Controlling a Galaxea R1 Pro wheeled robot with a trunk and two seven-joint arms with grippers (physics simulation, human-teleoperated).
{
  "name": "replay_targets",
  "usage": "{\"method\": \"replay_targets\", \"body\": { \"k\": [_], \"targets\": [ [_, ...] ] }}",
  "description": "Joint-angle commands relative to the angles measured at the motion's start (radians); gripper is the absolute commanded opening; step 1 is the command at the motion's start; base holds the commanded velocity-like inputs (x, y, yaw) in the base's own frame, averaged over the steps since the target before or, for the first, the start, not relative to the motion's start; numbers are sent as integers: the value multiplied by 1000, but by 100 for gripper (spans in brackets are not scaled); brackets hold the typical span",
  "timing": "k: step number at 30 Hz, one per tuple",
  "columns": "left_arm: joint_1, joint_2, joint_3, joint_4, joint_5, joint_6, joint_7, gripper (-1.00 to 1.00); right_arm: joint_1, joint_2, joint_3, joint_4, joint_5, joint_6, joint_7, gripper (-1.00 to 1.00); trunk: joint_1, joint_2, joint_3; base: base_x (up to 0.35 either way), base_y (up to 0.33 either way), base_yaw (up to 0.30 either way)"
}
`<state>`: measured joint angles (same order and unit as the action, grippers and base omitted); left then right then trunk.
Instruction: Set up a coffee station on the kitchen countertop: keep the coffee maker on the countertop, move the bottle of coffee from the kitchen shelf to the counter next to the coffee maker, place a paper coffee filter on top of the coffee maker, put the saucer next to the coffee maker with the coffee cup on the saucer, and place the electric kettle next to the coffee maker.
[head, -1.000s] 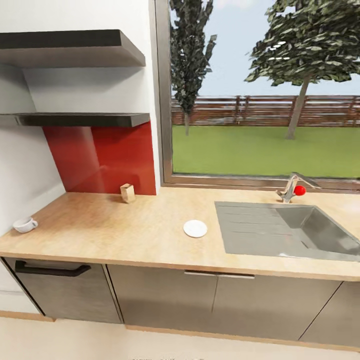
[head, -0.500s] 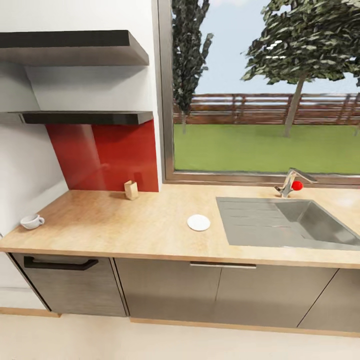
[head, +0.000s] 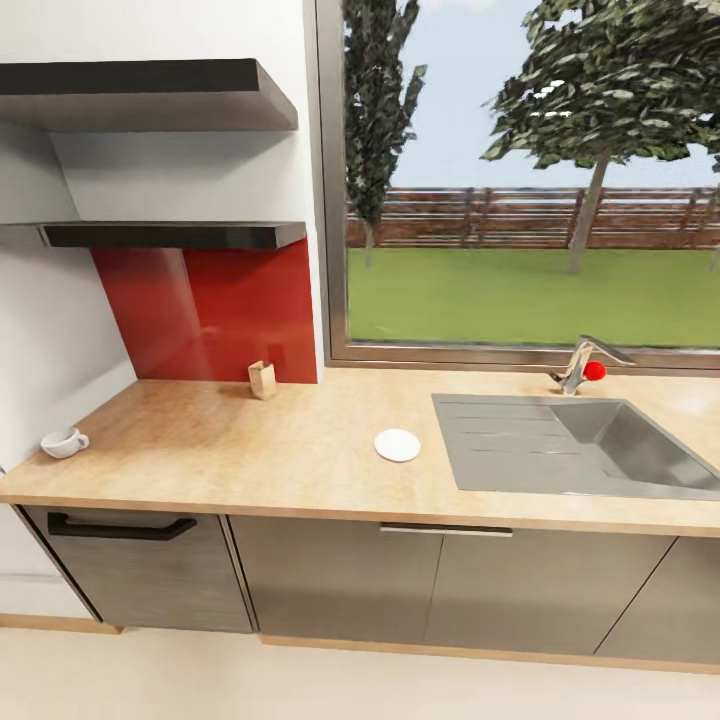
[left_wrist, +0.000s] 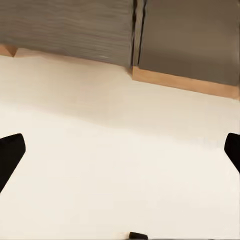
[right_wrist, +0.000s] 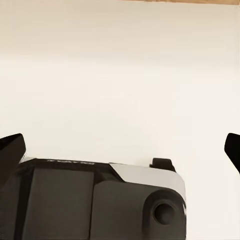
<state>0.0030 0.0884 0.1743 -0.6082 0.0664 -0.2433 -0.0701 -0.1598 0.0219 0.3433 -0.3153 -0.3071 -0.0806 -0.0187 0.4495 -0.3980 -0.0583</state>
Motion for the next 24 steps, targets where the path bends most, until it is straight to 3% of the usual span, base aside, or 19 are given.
{"method": "replay_targets", "body": {
  "k": [1,4,7,12,16,17,18,22,24],
  "targets": [
    [-8,-6,3,-18,8,0,-18,100,-1,0,8,-1,-11,-6,-2,100,1,-2,-2,0,0,0],
    [-52,-26,3,-98,16,3,-74,100,-1,0,8,-24,-10,-20,0,100,1,-2,-2,0,0,0],
    [-113,-39,3,-162,53,7,-118,100,-1,0,8,-94,-10,-58,0,100,1,-2,-2,0,0,0],
    [-210,-44,3,-203,130,16,-156,100,-1,5,8,-204,-10,-145,-1,100,1,-2,-2,0,0,0],
    [-304,-48,2,-210,154,35,-166,100,-8,22,8,-275,-10,-238,-1,100,1,-2,-2,0,0,0],
    [-325,-50,2,-211,156,50,-167,100,-19,26,8,-286,-10,-246,-2,100,1,-2,-2,0,0,0],
    [-401,-53,2,-227,160,133,-169,100,-85,32,8,-350,-11,-256,-5,100,1,-2,-2,0,0,0],
    [-474,-59,2,-261,160,226,-179,100,-157,34,5,-410,-16,-257,-7,100,1,-2,-2,0,0,0],
    [-516,-76,2,-307,161,294,-193,100,-207,35,3,-466,-19,-257,-7,100,1,-2,-2,0,0,0]
  ]
}}
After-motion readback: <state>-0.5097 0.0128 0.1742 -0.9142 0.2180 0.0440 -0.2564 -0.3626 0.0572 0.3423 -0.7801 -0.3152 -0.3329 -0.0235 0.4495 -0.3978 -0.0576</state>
